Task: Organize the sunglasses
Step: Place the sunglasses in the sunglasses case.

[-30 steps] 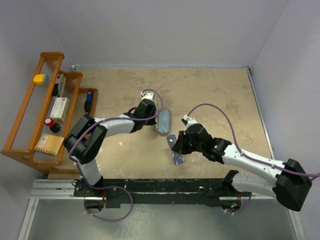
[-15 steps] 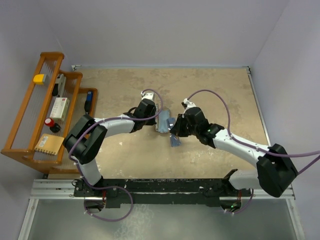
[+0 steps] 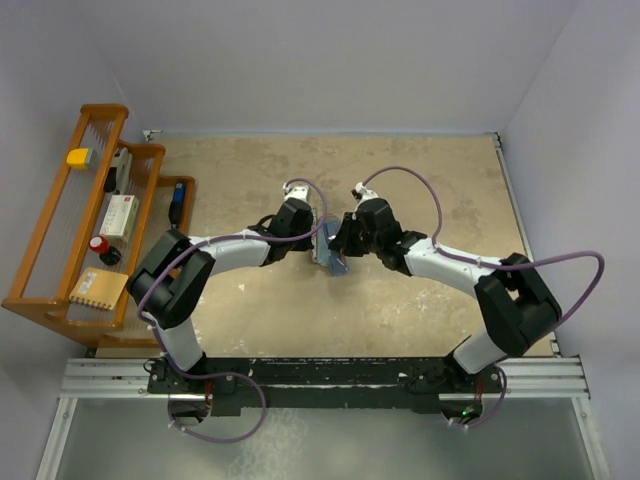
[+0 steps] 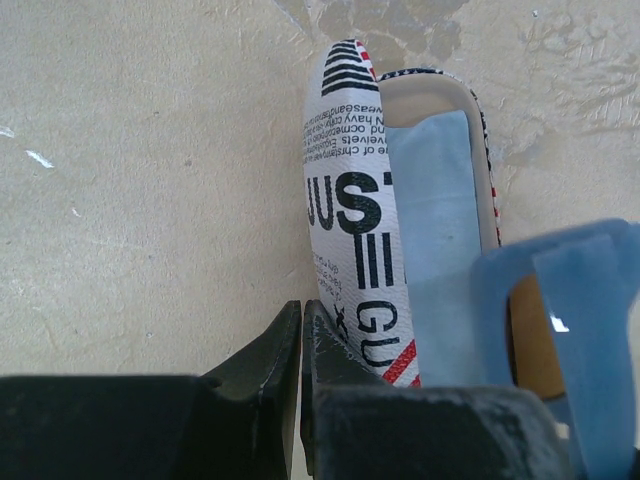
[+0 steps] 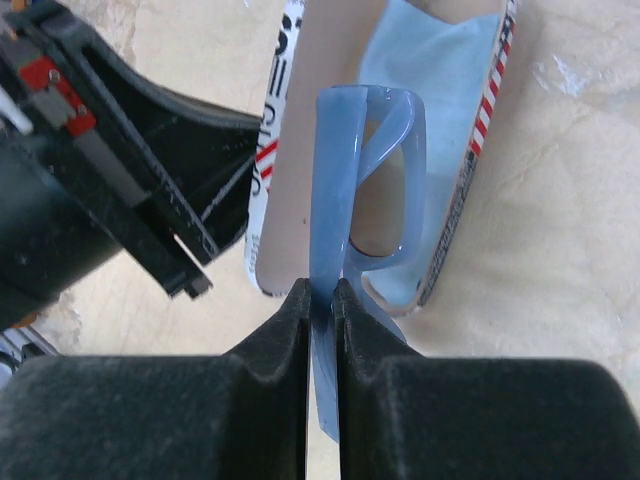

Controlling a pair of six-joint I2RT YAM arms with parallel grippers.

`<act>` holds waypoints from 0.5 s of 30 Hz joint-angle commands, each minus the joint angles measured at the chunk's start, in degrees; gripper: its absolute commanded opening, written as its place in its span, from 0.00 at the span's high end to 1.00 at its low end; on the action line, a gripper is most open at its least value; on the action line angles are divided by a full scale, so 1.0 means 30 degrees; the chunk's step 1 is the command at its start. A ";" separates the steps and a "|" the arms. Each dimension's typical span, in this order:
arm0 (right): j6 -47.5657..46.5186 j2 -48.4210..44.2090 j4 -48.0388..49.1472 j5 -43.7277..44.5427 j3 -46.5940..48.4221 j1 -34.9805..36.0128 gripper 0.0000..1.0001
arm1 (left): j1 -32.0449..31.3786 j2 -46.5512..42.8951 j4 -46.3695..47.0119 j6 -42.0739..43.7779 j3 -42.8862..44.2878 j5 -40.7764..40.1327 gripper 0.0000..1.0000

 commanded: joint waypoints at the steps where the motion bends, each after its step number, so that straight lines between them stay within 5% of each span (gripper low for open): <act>1: -0.0042 0.0875 0.1915 -0.0564 0.1642 -0.0179 1.00 | -0.0179 -0.0683 0.0440 0.0399 0.0841 -0.0237 1.00; 15: 0.0038 0.3022 0.3177 -0.0989 0.2558 -0.0890 1.00 | -0.0232 -0.0811 0.0055 0.0574 0.0943 -0.0377 1.00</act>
